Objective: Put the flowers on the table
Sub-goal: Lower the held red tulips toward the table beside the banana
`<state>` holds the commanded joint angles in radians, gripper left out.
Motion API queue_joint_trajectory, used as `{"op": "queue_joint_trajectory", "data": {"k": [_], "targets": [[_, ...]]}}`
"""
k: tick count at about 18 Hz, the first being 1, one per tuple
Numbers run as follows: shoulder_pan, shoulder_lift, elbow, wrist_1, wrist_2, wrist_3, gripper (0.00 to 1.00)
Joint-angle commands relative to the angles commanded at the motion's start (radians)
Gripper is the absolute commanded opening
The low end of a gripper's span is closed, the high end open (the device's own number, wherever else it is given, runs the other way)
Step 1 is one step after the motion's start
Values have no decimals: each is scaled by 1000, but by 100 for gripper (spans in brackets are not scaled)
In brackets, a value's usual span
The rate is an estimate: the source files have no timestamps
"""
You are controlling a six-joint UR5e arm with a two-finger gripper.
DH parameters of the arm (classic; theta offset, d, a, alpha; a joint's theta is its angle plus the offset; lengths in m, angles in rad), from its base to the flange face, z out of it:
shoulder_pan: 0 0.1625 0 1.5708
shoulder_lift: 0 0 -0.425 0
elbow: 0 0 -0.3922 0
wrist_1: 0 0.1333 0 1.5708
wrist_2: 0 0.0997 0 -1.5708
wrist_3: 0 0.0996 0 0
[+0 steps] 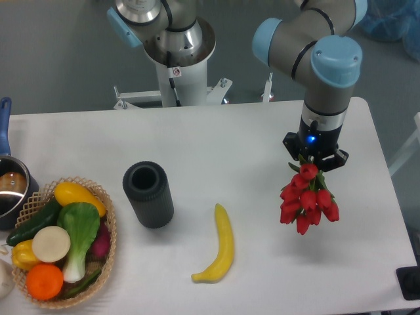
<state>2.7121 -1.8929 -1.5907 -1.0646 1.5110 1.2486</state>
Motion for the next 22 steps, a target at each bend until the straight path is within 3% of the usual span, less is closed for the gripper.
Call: {"op": "queue_joint_trajectory", "data": {"k": [7,10,15,18,22], "targets": [[11,-17,5,-8,17,3,0],[29,-63,-9,3,20,-4,0],[28,-74,-72,14,20,-5,3],[22,-78,-75,8,18,-11,17],[-5,-78,-77,8,12,-76,51]]}}
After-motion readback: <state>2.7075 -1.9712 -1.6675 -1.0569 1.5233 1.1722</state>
